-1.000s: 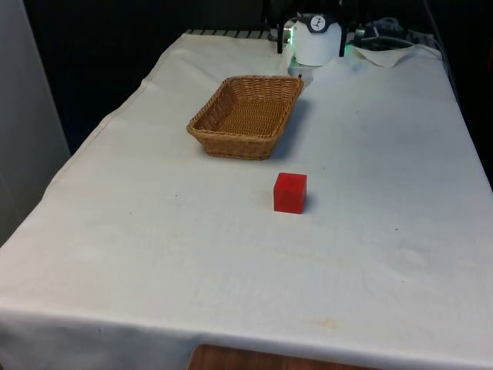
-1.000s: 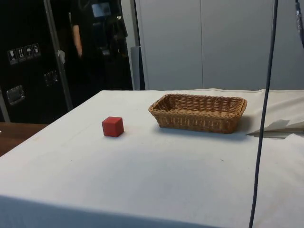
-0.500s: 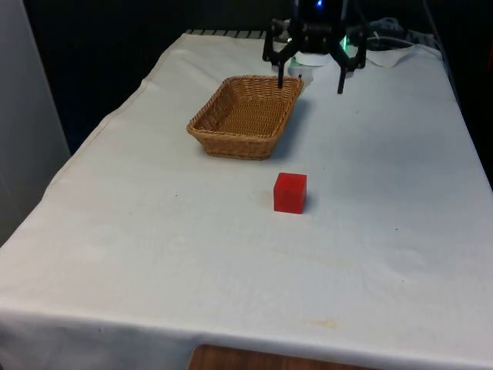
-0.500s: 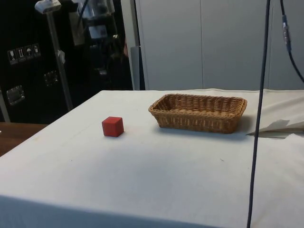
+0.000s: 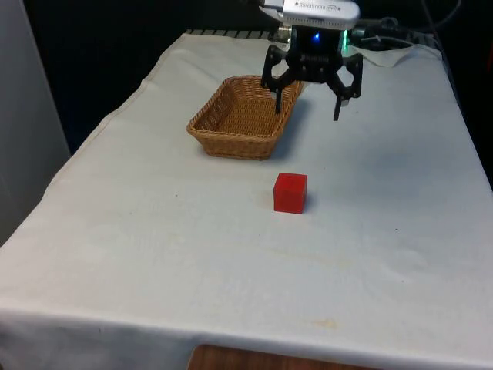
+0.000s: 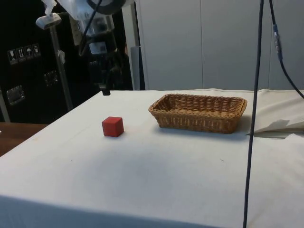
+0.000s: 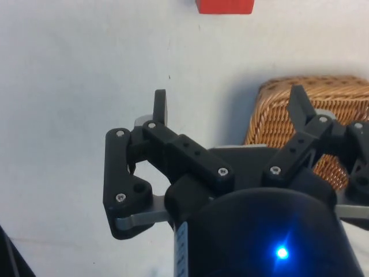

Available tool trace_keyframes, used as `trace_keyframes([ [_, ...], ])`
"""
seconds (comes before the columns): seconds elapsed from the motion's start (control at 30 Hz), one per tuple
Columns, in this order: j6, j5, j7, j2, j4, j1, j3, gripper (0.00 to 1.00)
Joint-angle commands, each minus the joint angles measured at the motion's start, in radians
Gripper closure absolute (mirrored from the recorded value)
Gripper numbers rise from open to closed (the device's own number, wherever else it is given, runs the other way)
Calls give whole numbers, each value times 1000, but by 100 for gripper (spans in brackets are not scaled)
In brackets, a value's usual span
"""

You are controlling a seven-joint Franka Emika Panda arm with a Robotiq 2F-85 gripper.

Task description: Pick up the cube and place it into the basket.

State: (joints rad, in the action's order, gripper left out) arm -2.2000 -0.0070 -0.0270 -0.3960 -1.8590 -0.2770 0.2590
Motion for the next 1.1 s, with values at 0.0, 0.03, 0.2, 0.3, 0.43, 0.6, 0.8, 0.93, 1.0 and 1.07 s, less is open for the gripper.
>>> trace_keyframes([
  [0.0,-8,-5,-5,4,-4,-2,2,0],
  [0.03,-6,-4,-5,4,-4,-2,2,0],
  [0.2,-3,-3,-6,-2,1,-3,0,0],
  [0.3,-12,1,-3,-20,8,0,-2,0],
  [0.43,-21,1,0,-29,7,0,-1,0],
  [0.6,-71,8,1,-78,18,5,0,0],
  [0.8,-124,14,-1,-100,5,11,1,0],
  [0.93,-163,20,-2,-112,-6,14,2,0],
  [1.0,-182,25,-3,-118,-11,15,2,0],
  [1.07,-179,22,-3,-121,-10,12,6,0],
])
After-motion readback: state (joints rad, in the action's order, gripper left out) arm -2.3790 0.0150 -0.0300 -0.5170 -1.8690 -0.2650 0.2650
